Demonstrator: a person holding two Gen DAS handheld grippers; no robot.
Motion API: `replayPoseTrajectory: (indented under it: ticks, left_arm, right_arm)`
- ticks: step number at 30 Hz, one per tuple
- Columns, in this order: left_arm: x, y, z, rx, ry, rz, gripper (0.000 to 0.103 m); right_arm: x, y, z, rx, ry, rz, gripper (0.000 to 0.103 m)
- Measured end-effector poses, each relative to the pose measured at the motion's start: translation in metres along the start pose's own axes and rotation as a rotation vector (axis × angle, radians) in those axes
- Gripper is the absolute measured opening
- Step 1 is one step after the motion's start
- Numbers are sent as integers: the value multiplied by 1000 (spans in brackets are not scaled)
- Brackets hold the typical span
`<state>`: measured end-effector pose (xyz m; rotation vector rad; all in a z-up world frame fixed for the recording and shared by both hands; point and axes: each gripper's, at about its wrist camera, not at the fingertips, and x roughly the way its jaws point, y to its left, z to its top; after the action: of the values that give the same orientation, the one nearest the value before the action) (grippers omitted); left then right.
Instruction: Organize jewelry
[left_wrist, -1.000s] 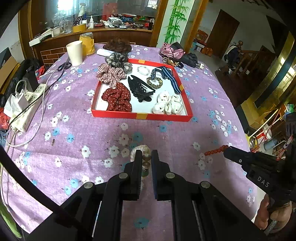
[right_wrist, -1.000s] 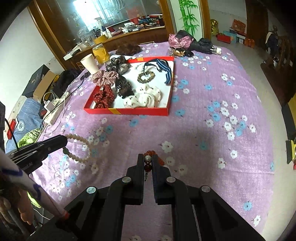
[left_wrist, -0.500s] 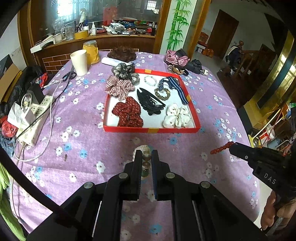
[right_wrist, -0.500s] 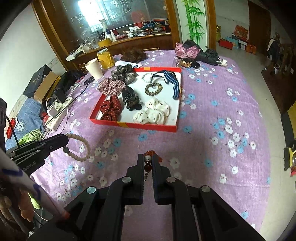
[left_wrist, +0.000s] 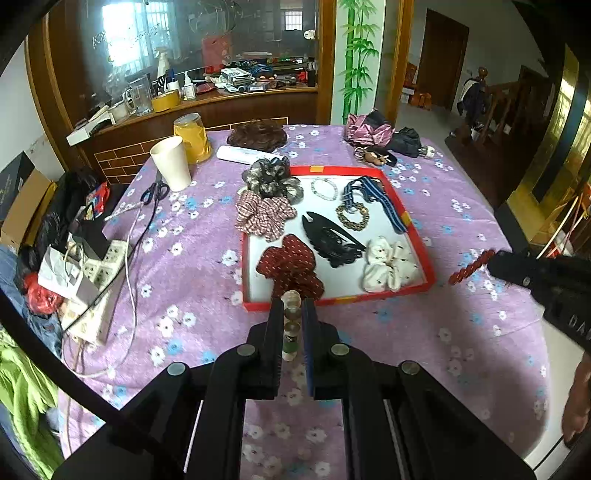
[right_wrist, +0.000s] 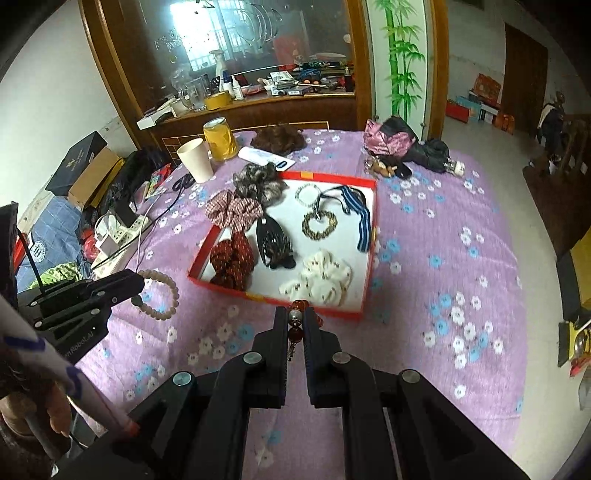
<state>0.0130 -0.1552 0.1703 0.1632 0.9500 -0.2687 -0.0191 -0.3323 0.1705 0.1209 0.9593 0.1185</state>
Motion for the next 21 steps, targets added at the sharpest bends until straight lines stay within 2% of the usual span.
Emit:
replayPoseTrajectory:
  ticks: [10,21]
  left_arm:
    - [14,7,24,31,12,5,9]
    - [19,12,50,87,-4,30,9]
  right_arm:
    - [8,6,44,-26,-25,-18,8]
    - [14,11,62,-27,-40,-19,8]
